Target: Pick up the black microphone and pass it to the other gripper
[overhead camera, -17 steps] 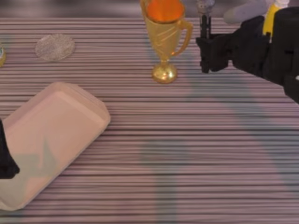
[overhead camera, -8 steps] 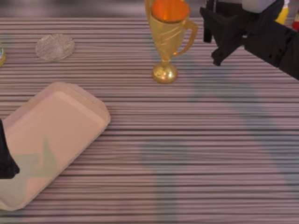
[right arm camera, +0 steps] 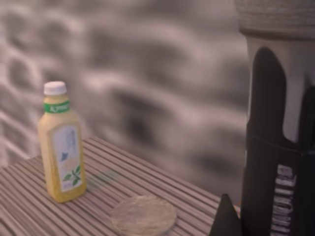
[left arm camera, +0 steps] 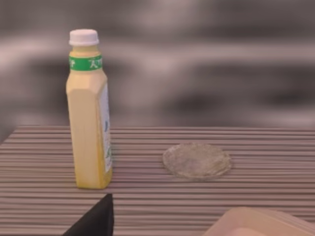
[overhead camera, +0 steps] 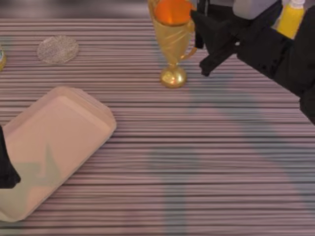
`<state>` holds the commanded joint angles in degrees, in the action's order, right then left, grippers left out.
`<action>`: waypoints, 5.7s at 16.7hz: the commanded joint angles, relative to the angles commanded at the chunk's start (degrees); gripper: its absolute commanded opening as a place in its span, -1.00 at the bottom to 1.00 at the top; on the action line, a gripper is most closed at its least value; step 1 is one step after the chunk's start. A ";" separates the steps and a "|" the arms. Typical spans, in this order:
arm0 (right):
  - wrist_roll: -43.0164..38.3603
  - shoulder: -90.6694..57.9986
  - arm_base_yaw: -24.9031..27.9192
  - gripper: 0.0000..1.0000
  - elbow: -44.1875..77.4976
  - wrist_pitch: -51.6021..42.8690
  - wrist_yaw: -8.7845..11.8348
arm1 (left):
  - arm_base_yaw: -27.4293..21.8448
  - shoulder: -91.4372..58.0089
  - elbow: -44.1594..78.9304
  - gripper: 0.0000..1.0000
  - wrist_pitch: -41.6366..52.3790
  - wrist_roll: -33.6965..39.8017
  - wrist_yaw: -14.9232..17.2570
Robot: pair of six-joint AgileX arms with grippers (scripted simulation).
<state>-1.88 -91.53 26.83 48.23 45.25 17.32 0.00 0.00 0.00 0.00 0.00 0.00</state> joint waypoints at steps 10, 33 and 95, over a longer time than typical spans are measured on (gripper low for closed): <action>-0.89 3.49 8.92 -1.00 -1.22 -0.15 -8.31 | 0.00 0.00 0.00 1.00 0.00 0.00 0.00; -0.81 3.68 9.10 -1.00 -1.42 -0.16 -8.50 | -15.35 -59.03 35.63 1.00 -21.56 -2.17 33.57; -0.81 3.68 9.10 1.00 -1.42 -0.16 -8.50 | -30.00 -89.53 59.52 -1.00 -30.20 -3.01 29.66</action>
<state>-2.68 -87.86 35.92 46.82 45.09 8.82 -30.00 -89.53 59.52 -30.20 -3.01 29.66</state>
